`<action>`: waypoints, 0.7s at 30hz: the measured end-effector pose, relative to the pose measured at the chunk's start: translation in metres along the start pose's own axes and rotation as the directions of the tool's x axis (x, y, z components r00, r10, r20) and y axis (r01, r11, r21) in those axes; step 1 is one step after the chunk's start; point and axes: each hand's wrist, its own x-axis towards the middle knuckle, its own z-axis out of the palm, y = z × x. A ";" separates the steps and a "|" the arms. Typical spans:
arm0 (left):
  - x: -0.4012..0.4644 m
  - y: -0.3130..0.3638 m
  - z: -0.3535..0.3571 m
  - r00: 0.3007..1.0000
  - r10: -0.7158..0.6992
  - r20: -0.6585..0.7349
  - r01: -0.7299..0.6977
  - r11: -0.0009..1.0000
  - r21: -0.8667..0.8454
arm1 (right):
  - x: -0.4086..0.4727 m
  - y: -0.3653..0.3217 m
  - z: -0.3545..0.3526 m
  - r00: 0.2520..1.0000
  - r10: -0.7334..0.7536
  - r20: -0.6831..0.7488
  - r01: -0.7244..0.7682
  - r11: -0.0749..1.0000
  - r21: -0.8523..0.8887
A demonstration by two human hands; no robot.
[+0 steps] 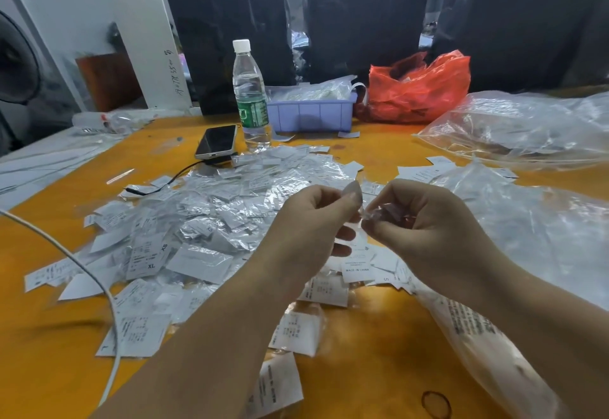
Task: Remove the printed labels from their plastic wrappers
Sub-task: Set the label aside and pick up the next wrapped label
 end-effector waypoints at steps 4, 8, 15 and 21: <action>0.001 0.004 0.000 0.985 -0.035 0.169 0.068 0.979 -0.193 | 0.000 0.000 0.000 0.999 -0.014 0.035 0.015 1.000 -0.016; 0.002 0.003 0.001 0.988 -0.083 0.129 0.113 0.962 -0.248 | -0.002 0.000 -0.001 0.997 -0.013 0.072 0.013 1.000 -0.003; 0.002 0.000 -0.004 0.999 -0.029 -0.041 0.029 1.000 0.006 | 0.004 0.000 -0.007 0.985 0.105 0.138 -0.147 0.927 0.345; -0.003 0.003 -0.004 0.995 0.092 0.027 -0.096 0.978 0.186 | 0.008 0.001 -0.011 0.965 0.233 0.120 -0.262 0.857 0.443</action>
